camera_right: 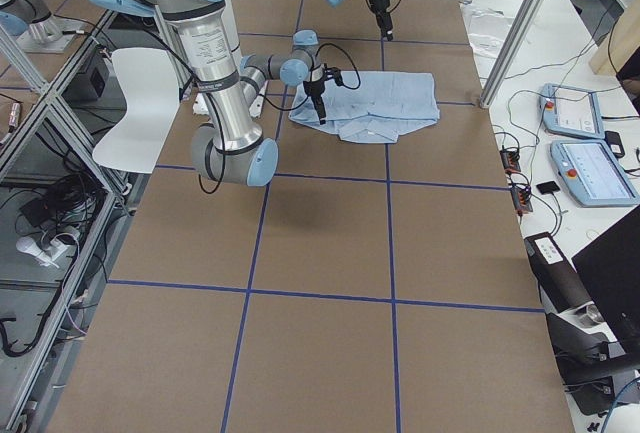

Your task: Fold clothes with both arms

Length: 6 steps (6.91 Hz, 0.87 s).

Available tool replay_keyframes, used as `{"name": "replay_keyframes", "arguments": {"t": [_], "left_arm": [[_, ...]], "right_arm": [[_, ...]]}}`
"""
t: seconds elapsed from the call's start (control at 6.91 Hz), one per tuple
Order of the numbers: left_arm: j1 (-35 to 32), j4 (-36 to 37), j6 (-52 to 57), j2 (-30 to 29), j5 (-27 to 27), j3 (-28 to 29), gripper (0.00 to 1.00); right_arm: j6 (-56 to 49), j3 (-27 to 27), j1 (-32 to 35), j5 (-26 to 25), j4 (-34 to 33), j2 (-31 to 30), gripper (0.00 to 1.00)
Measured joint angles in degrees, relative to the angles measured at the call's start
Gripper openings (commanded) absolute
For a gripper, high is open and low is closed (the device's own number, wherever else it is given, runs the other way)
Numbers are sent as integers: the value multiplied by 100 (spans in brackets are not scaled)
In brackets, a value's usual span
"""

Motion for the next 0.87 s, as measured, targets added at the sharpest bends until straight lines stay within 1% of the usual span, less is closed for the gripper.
{"name": "replay_keyframes", "arguments": {"t": [0.87], "left_arm": [[9, 8, -8, -4, 0, 0, 100]], "right_arm": [[-125, 63, 60, 65, -98, 29, 100]]}}
